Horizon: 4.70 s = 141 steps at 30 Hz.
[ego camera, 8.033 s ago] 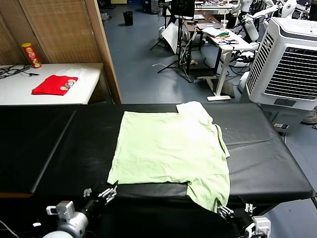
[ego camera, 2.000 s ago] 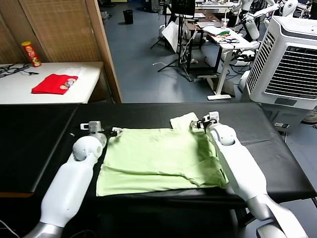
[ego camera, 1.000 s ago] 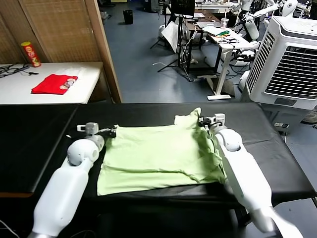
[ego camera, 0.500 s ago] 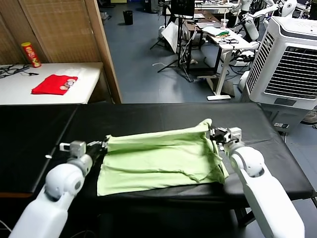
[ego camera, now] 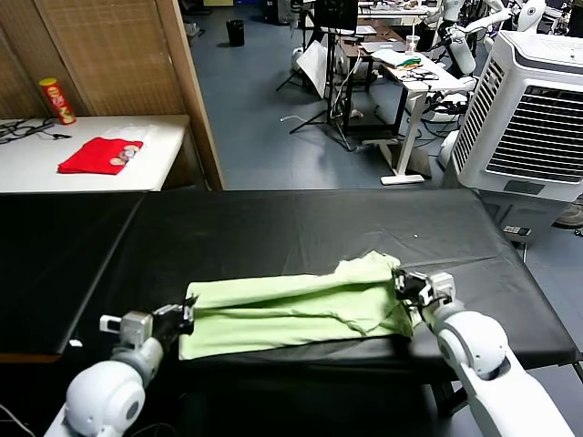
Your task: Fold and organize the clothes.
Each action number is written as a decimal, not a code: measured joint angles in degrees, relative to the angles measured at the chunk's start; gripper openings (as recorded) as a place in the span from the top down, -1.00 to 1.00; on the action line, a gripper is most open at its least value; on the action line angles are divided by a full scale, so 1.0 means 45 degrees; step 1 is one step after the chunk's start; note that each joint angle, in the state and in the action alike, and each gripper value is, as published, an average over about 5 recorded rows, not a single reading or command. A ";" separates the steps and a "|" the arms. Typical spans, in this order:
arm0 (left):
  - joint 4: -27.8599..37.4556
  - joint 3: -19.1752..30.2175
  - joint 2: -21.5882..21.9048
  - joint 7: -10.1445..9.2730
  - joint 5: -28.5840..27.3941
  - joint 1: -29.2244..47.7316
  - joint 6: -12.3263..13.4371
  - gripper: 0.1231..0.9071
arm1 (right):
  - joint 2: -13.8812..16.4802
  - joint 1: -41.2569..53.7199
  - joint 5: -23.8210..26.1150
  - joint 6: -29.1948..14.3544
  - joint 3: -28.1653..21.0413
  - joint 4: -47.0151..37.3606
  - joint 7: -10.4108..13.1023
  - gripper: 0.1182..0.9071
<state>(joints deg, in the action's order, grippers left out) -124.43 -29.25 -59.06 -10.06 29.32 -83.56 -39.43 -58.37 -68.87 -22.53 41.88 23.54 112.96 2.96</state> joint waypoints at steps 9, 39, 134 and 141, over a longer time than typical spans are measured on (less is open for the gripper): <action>-0.0363 -0.0023 -0.0161 -0.0199 -0.0335 -0.0450 -0.0565 0.41 | 0.0070 -0.0791 -0.1043 0.0069 0.0681 0.0988 0.0235 0.06; 0.2687 0.0281 -0.1363 -0.0202 0.0954 0.2249 0.0261 -0.34 | -0.2200 0.2458 0.1179 -0.2232 -0.0927 -0.3445 0.0162 0.06; 0.0012 0.1911 -0.2310 -0.1220 0.1434 0.1619 0.0476 0.91 | -0.3824 -0.3020 0.1557 -0.2914 0.1470 0.2241 0.0694 -0.72; 0.0813 0.3549 -0.3636 -0.1281 0.1797 0.2991 0.0537 0.91 | -0.3981 -0.3230 0.1837 -0.2969 0.1629 0.2045 0.0646 -0.72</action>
<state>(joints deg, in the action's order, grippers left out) -120.77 -13.28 -75.42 -15.82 37.41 -70.10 -37.01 -76.29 -83.40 -14.27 28.52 30.87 122.17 5.86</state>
